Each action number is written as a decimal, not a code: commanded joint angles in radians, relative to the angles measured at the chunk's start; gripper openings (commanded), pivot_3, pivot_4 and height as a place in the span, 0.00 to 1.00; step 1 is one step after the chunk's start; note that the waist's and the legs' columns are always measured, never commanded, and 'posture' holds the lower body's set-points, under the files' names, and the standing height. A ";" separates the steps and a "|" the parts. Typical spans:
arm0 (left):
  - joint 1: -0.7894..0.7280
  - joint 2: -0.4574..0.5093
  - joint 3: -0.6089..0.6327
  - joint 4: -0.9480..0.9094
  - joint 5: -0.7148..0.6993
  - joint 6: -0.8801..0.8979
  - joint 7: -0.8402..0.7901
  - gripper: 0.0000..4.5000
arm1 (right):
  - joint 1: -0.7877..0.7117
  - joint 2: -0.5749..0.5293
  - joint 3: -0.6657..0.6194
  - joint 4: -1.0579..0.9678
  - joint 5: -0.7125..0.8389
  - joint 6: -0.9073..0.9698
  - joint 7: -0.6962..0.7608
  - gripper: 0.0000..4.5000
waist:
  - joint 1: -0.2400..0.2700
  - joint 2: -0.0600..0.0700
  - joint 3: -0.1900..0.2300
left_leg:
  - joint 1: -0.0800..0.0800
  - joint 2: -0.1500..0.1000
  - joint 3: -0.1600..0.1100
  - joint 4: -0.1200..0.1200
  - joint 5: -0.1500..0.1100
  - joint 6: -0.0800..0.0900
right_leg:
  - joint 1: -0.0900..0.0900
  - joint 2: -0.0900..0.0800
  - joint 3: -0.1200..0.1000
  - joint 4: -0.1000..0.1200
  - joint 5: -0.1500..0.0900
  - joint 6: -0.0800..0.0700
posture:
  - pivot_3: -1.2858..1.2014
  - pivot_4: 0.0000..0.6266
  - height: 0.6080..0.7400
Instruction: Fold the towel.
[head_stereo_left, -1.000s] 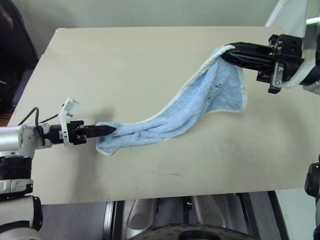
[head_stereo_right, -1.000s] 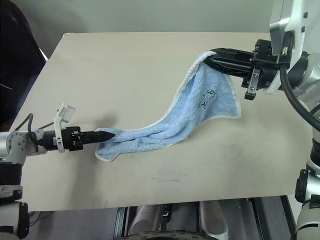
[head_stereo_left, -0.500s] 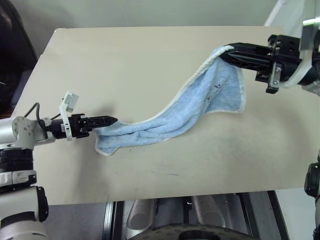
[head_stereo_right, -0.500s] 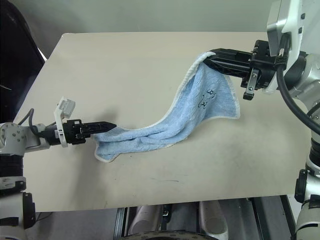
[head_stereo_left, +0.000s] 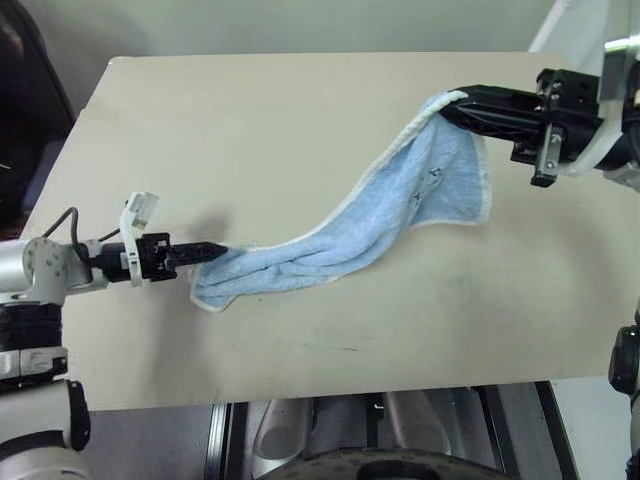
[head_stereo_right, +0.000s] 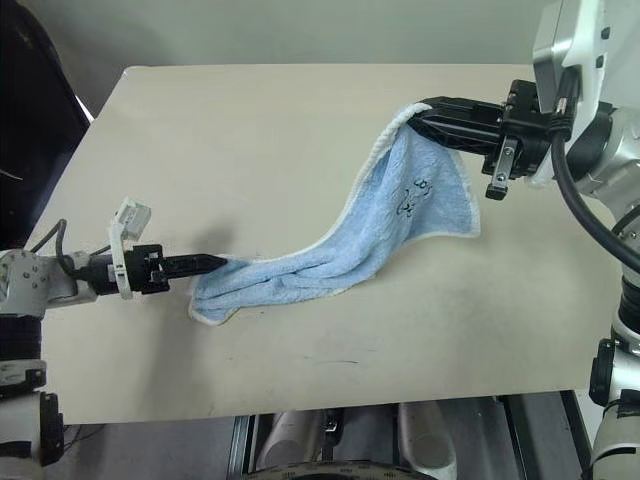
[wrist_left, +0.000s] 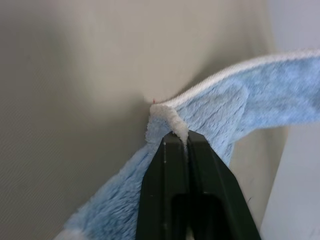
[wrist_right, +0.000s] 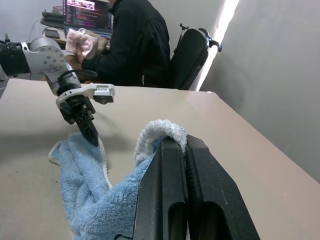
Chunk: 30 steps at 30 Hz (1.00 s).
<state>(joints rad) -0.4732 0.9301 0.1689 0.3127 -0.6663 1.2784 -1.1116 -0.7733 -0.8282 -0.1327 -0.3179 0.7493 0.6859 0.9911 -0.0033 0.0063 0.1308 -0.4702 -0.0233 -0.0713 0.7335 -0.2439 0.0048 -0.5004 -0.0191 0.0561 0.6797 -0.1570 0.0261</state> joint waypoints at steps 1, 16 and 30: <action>0.001 0.019 -0.004 -0.011 0.007 -0.037 -0.011 0.01 | -0.008 -0.008 -0.010 -0.013 -0.006 -0.018 0.005 0.00 | 0.000 0.000 0.000 | 0.000 0.000 0.000 0.000 0.000 0.000 | 0.000 0.000 0.000 0.000 0.000 0.000 | 0.52 0.24 0.72; -0.233 -0.041 0.084 0.192 0.056 -0.287 0.082 0.01 | -0.031 -0.012 -0.007 0.057 -0.079 -0.066 -0.001 0.00 | 0.003 0.000 0.000 | 0.000 0.000 0.000 0.000 0.000 0.000 | 0.000 0.000 0.000 0.000 0.000 0.000 | 0.52 0.24 0.72; -0.705 -0.182 0.194 0.840 0.264 -1.263 0.306 0.01 | -0.263 0.130 0.054 0.649 -0.392 -0.413 -0.097 0.00 | 0.002 0.000 0.001 | -0.002 0.000 0.000 0.001 0.001 0.004 | 0.000 0.000 0.000 -0.001 0.002 0.003 | 0.52 0.24 0.72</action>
<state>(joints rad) -1.1255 0.7447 0.3433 1.1150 -0.4229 0.1023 -0.8366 -0.9790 -0.7073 -0.0732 0.2645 0.3944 0.3488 0.9140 -0.0010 0.0063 0.1316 -0.4725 -0.0235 -0.0711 0.7341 -0.2430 0.0087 -0.5014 -0.0194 0.0559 0.6785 -0.1551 0.0296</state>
